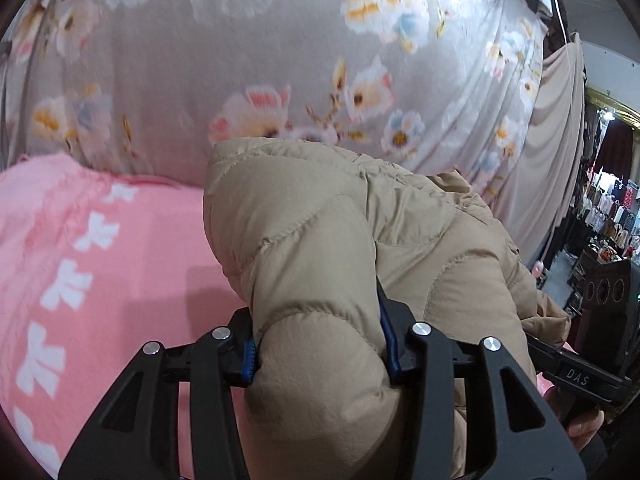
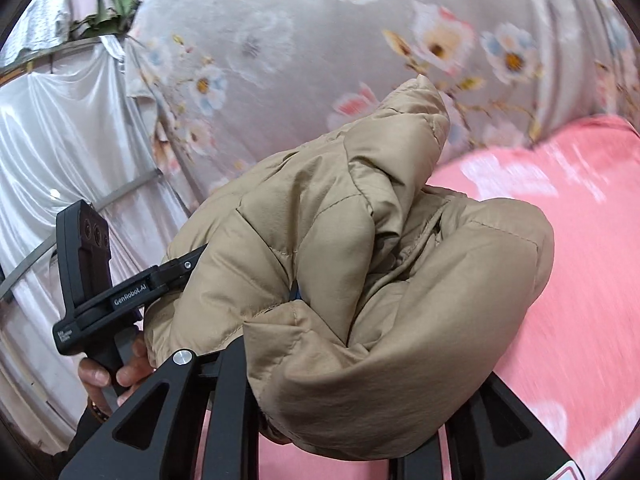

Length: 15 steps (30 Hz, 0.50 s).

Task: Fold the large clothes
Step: 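Grasp the bundle with both tools and lift it, folding it over once more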

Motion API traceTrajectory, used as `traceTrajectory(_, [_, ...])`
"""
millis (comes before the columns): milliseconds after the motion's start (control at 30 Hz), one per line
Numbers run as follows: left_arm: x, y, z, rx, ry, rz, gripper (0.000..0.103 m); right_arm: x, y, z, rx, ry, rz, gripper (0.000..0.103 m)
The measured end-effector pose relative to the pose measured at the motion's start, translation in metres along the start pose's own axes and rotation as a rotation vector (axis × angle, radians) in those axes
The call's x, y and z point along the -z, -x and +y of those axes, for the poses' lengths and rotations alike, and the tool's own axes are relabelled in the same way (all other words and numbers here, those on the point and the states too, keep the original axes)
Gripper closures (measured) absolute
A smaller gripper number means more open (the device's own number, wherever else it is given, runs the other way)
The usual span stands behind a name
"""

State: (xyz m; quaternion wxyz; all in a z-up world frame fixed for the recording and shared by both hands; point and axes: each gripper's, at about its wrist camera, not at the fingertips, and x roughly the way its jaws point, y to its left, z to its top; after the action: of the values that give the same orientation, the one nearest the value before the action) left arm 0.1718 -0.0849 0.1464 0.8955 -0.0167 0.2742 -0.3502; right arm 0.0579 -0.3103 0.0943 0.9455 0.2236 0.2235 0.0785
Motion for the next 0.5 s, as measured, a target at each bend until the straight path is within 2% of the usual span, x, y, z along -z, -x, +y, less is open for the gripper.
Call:
traceTrajectory(133, [-0.021, -0.002, 0.038, -0.027, -0.019, -0.081, 0.059, -0.016, -0.033, 0.012, -0.033, 0.032, -0.032, 0.082])
traceTrajectory(233, [-0.028, -0.011, 0.063, -0.053, -0.032, -0.106, 0.059, -0.021, -0.066, 0.018, -0.048, 0.04, -0.036, 0.082])
traceTrajectory(500, [-0.021, -0.053, 0.124, -0.113, -0.018, -0.046, 0.059, -0.004, -0.148, 0.015, -0.044, 0.021, 0.035, 0.082])
